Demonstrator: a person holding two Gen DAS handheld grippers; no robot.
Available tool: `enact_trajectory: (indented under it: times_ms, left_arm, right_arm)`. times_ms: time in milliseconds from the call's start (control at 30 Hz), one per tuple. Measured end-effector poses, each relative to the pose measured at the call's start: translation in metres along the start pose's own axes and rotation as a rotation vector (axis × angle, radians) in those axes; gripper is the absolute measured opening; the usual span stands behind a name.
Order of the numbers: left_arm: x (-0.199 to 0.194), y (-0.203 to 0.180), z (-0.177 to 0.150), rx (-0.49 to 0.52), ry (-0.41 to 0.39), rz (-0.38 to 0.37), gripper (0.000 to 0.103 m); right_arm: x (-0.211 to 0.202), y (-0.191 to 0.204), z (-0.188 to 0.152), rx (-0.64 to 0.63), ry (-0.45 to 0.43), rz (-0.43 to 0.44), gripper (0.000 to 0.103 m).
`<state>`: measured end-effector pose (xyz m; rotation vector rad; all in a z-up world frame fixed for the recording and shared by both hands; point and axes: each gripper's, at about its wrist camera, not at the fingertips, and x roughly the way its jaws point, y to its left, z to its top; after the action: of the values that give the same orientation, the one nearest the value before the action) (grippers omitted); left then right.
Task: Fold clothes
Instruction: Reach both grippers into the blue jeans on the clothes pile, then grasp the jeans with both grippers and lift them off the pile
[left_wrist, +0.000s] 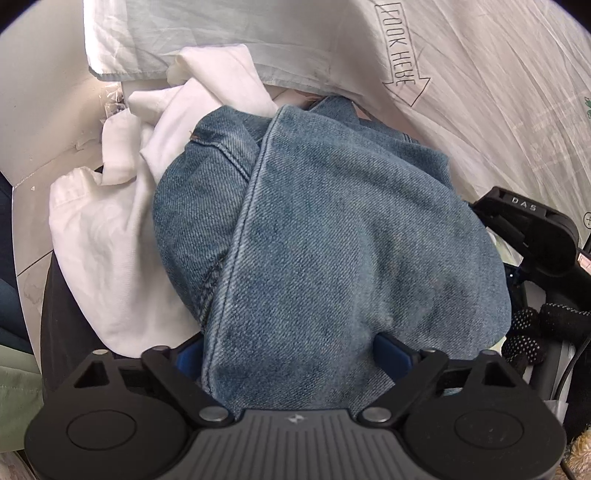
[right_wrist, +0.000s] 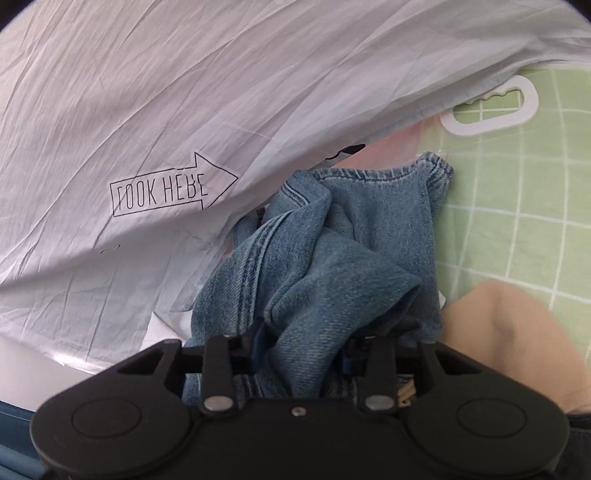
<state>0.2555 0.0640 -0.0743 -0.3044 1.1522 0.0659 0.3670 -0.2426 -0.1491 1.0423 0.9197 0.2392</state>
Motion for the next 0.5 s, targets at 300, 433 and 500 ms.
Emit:
enact_trajectory:
  times_ms: [300,433,500]
  left_arm:
    - [-0.043,0.004,-0.007,-0.009,-0.107,-0.014,0.035]
    - [-0.064,-0.004,-0.013,0.013,-0.145,-0.072,0.033]
    - [-0.069,-0.012,-0.011,0.029,-0.159,-0.110,0.033]
  right_arm:
    - [-0.042,0.008,-0.014,-0.058,-0.106,0.114,0.009]
    - [-0.068,0.027,-0.024,-0.102,-0.140,0.191,0.009]
    - [-0.081,0.030,-0.028,-0.093,-0.156,0.232,0.009]
